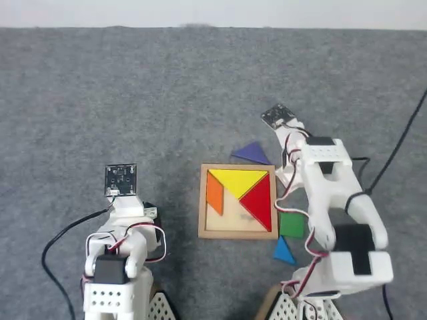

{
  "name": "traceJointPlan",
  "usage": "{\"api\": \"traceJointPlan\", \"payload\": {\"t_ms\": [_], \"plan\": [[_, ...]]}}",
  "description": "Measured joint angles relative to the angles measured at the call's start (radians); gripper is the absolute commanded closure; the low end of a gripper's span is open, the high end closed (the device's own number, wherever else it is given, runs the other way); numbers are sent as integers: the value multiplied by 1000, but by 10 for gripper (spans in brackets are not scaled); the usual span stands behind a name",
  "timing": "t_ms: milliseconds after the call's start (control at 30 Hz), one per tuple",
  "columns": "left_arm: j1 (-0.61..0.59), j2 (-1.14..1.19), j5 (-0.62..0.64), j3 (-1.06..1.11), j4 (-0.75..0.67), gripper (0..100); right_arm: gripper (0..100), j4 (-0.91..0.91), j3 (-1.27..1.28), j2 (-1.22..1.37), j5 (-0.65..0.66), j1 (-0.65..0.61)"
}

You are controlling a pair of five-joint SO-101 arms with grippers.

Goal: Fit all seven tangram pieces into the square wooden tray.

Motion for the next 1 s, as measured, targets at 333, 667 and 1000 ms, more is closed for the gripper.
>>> {"api": "traceJointPlan", "payload": {"t_ms": [333, 667, 1000], "plan": [[0, 0, 0, 0, 0, 987, 832, 112, -183, 141, 3, 20], [0, 0, 0, 0, 0, 987, 832, 112, 54, -48, -71, -152], [0, 0, 0, 0, 0, 987, 832, 120, 140, -219, -158, -153]]}}
